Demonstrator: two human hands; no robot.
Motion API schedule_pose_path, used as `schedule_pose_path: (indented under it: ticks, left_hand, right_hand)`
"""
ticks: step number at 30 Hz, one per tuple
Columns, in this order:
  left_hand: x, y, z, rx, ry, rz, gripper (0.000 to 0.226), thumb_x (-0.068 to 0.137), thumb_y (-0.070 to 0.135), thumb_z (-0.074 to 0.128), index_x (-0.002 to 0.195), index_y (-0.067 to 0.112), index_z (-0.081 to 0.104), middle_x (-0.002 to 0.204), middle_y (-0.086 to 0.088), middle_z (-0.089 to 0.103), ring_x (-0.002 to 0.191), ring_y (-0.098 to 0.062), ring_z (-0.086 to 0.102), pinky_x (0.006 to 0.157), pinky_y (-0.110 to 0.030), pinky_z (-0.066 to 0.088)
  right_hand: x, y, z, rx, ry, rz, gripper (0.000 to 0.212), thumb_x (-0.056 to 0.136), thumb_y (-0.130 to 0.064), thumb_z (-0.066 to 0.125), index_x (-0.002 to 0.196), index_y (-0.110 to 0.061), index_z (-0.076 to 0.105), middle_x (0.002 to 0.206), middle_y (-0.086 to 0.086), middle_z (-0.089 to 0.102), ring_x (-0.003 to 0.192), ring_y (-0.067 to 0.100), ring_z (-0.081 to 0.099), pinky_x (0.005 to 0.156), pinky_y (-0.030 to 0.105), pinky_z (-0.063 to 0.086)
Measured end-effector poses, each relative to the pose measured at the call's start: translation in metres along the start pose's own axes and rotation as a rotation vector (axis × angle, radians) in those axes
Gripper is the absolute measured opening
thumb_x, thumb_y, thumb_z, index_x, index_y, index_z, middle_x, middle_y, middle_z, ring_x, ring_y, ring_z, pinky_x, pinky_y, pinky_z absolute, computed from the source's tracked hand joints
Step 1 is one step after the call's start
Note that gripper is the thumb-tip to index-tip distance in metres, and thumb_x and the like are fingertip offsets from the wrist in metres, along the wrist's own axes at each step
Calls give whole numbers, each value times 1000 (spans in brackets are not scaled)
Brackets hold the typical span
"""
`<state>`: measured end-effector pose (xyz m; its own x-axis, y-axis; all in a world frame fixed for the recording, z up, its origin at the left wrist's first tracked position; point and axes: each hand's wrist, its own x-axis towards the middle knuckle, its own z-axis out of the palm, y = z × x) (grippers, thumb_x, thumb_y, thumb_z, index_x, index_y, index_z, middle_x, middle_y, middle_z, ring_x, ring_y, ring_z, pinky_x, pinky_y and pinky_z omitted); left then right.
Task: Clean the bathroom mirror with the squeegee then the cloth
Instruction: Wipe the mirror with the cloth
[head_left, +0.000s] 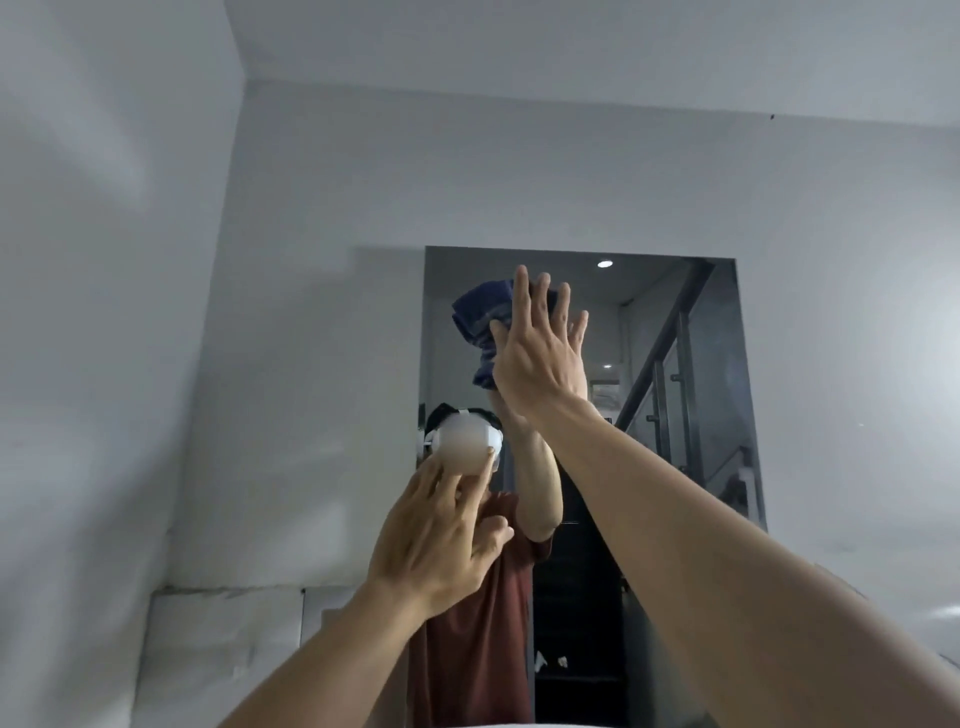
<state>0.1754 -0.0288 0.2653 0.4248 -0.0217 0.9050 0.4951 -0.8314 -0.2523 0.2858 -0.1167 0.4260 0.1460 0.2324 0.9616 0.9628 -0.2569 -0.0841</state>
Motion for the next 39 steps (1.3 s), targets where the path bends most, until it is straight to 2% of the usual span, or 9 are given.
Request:
schedule_pose_path:
  ticks: [3, 5, 7, 10, 14, 17, 21, 25, 39]
  left_hand:
    - [2, -1, 7, 46, -23, -7, 79, 94, 61, 45, 156, 13, 28, 163, -15, 27, 150, -29, 27, 118, -44, 35]
    - [1, -2, 10, 62, -50, -2, 80, 95, 60, 44, 156, 12, 27, 164, -15, 23, 152, -30, 23, 118, -46, 35]
    - [0, -2, 12, 67, -53, -1, 81, 95, 60, 43, 157, 12, 25, 165, -15, 21, 152, -30, 22, 118, -46, 34]
    - [-1, -1, 16, 64, -38, -11, 81, 95, 59, 44, 157, 12, 23, 165, -15, 20, 152, -31, 21, 118, -46, 33]
    - [-2, -1, 19, 107, -47, -8, 83, 94, 63, 42, 156, 10, 26, 165, -17, 19, 153, -31, 20, 120, -44, 24]
    - [-3, 0, 20, 136, -40, -4, 86, 92, 65, 44, 156, 9, 28, 164, -18, 21, 152, -32, 21, 117, -46, 19]
    - [0, 1, 18, 120, -32, -11, 84, 91, 65, 45, 156, 14, 30, 162, -19, 28, 149, -33, 29, 119, -45, 31]
    - [15, 2, 4, 76, -2, -33, 66, 92, 60, 46, 145, 20, 44, 149, -12, 44, 133, -31, 46, 109, -44, 42]
    - [26, -4, 3, 112, 32, -52, 73, 90, 60, 50, 152, 21, 39, 157, -16, 38, 141, -33, 41, 114, -44, 38]
  right_hand:
    - [9, -4, 11, -80, 8, -48, 66, 107, -46, 22, 162, -15, 1, 170, 15, -1, 155, 37, -14, 124, 56, -11]
    - [12, -6, 16, -101, 40, -101, 59, 107, -42, 28, 155, -9, 22, 169, 20, 4, 156, 38, -10, 123, 56, -12]
    - [11, -7, 20, -126, 102, -206, 44, 106, -34, 36, 139, -6, 43, 166, 23, 16, 156, 38, 1, 123, 57, -7]
    - [11, -10, 26, -159, 136, -344, 40, 105, -29, 44, 133, -3, 54, 158, 21, 39, 152, 38, 22, 124, 59, 8]
    - [19, -21, 27, -177, 122, -436, 47, 101, -30, 37, 141, -8, 48, 146, 18, 51, 143, 42, 34, 120, 59, 22]
    - [31, -28, 25, -178, 108, -396, 50, 101, -37, 35, 144, -13, 46, 152, 17, 46, 146, 41, 30, 122, 56, 18]
    - [49, -31, 24, -161, 81, -360, 55, 102, -43, 39, 150, -16, 39, 161, 15, 34, 153, 37, 18, 125, 55, 10]
    - [56, -30, 20, -103, 105, -308, 53, 103, -37, 40, 151, -15, 35, 162, 18, 30, 153, 38, 16, 125, 54, 10]
    - [60, 30, -7, -89, 114, -146, 56, 105, -42, 37, 155, -17, 31, 167, 18, 20, 156, 37, 8, 126, 53, 7]
